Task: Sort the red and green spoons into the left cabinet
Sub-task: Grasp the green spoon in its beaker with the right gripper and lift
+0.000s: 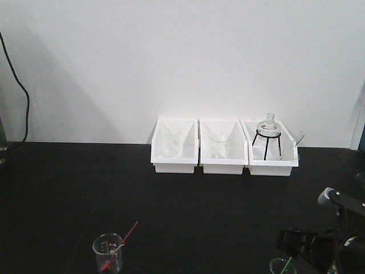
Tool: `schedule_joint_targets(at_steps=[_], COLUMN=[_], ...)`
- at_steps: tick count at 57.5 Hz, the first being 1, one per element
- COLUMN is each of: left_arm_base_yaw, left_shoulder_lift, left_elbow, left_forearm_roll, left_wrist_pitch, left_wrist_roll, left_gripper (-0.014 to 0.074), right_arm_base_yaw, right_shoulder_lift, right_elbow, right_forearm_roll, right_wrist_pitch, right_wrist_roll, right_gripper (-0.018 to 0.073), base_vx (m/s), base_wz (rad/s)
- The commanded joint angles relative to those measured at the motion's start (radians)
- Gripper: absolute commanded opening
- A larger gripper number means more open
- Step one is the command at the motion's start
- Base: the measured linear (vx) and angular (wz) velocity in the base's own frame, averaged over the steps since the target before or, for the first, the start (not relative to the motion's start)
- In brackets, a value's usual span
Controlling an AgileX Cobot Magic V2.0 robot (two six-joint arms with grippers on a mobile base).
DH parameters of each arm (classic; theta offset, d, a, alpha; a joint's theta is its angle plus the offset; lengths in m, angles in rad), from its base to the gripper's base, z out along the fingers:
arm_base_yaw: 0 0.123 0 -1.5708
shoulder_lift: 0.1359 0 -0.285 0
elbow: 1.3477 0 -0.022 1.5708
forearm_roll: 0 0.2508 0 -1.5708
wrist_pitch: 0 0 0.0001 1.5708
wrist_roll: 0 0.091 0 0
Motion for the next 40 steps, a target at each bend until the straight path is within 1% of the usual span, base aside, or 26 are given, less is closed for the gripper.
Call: schedule_joint_targets(at_steps=[1,11,29,36,40], left_arm_base_yaw=[0.001,0.001,0.001,0.001,0.001], left_shoulder_lift=[-0.007,-0.007,-0.004,0.014,0.023], left_elbow=[-0.038,-0.038,-0.038,-0.038,-0.038], left_forearm_roll=[-0.003,-0.003,-0.003,-0.003,-0.003], left_wrist_pitch=[-0.074,-0.074,-0.075,-0.071,-0.068], left_wrist_roll=[0.02,0.022,0.022,0.022,0.022], left_gripper=[0.0509,0.0509,0.0509,0.0509,0.0509], right_arm_base_yaw=[-0.004,-0.004,-0.004,-0.004,-0.004], right_shoulder_lift=[0.012,0.076,0.17,0.183,0.183], right_elbow=[-0.032,-0.034,-0.059,-0.058,-0.058], right_forearm_roll=[0.016,0.039,0.039,0.039,0.039], right_wrist_pitch=[-0.117,-0.209,-0.301,-0.3,-0.306], right_wrist_roll=[0.0,0.0,0.011,0.025,0.025], right_gripper=[0.0566,0.0566,0.0563,0.0513,0.0442], base_vx=[0.0,0.0,0.0,0.0,0.0], base_wz=[0.0,0.0,0.0,0.0,0.0])
